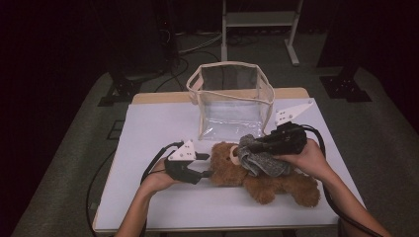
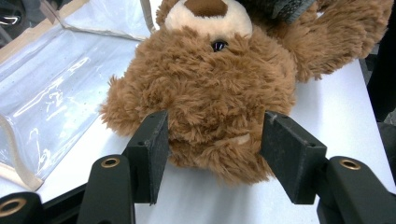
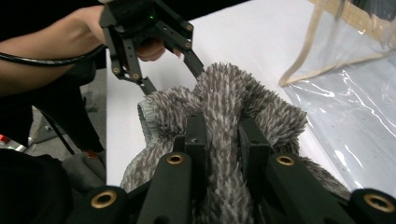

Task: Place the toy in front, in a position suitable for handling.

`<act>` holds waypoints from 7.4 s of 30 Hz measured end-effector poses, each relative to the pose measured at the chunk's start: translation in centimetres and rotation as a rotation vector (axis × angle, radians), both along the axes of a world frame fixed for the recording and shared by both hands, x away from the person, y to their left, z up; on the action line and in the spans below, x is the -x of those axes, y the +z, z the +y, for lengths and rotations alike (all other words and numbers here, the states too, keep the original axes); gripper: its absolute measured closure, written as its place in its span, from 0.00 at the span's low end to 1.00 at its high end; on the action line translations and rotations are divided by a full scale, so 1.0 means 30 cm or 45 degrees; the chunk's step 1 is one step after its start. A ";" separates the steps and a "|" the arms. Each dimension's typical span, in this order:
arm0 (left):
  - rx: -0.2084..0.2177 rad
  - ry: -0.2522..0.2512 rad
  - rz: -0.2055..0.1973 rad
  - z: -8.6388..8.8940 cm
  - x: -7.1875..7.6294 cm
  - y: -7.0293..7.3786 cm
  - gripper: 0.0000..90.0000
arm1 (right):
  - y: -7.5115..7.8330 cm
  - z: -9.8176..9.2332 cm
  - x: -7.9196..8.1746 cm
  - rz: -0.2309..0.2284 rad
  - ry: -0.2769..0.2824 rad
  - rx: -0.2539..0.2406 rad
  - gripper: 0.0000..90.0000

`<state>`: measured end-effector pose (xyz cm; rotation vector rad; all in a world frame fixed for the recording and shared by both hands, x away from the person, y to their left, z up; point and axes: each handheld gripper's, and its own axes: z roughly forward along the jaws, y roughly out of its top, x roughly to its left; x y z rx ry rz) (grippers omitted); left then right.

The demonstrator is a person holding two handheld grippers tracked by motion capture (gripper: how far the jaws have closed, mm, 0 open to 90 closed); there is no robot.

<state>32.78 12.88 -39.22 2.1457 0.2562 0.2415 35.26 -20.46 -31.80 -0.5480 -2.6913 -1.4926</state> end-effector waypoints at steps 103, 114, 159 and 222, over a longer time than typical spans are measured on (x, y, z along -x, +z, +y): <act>-0.073 -0.291 0.295 -0.183 -0.028 -0.011 0.35 | -0.246 -0.215 0.212 0.039 -0.086 -0.097 0.85; -0.152 -0.166 0.059 -0.162 -0.088 0.117 0.49 | -0.178 -0.185 0.091 -0.002 -0.144 -0.105 0.85; -0.108 -0.114 0.000 0.017 0.024 0.048 0.42 | -0.076 0.214 -0.042 0.058 0.205 0.201 0.85; 0.033 -0.093 0.105 -0.028 0.002 -0.004 0.14 | -0.187 -0.108 0.063 0.112 0.028 0.061 0.86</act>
